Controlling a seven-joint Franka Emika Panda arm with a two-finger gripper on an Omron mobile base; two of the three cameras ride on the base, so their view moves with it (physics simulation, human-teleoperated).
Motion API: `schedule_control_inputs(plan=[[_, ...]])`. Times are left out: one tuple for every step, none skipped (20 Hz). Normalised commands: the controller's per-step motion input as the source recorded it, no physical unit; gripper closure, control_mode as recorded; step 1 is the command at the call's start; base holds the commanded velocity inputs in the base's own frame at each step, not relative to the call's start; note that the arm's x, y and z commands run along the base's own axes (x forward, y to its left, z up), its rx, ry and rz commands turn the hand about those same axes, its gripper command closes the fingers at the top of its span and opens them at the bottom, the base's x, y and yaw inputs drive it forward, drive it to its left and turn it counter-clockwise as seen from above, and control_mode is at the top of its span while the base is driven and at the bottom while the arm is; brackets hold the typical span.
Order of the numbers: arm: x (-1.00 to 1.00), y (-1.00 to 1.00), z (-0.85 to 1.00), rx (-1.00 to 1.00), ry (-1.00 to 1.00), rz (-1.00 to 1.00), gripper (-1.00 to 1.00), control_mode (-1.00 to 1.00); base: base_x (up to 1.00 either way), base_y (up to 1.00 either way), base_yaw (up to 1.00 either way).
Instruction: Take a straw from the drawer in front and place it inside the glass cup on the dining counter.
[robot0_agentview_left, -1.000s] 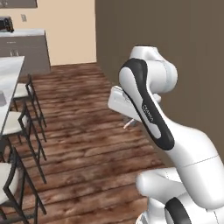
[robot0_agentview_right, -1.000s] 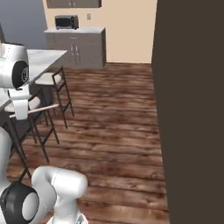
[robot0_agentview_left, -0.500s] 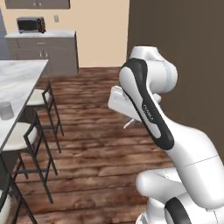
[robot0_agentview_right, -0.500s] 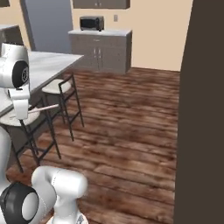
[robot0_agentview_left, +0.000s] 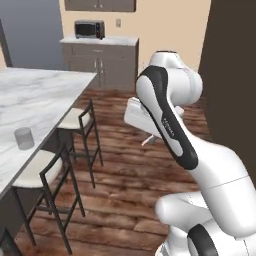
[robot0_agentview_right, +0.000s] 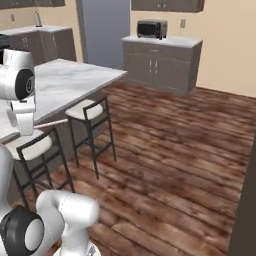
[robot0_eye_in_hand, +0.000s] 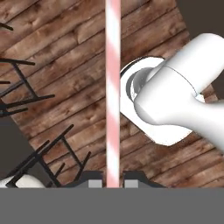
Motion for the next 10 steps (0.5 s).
schedule_control_inputs(plan=[[0.00,0.00,0.00,0.00,0.00,0.00,1.00,1.00,1.00,-0.41,0.51],[0.00,0.00,0.00,0.00,0.00,0.00,1.00,1.00,1.00,-0.41,0.51],[0.00,0.00,0.00,0.00,0.00,0.00,1.00,1.00,1.00,-0.41,0.51],[0.00,0.00,0.00,0.00,0.00,0.00,1.00,1.00,1.00,-0.41,0.51],[0.00,0.00,0.00,0.00,0.00,0.00,1.00,1.00,1.00,-0.42,0.51],[0.00,0.00,0.00,0.00,0.00,0.00,1.00,1.00,1.00,-0.44,0.51],[0.00,0.00,0.00,0.00,0.00,0.00,1.00,1.00,1.00,-0.44,0.52],[0.00,0.00,0.00,0.00,0.00,0.00,1.00,1.00,1.00,-0.44,0.53],[0.00,0.00,0.00,0.00,0.00,0.00,1.00,1.00,1.00,-0.45,0.53],[0.00,0.00,0.00,0.00,0.00,0.00,1.00,1.00,1.00,-0.44,0.54]])
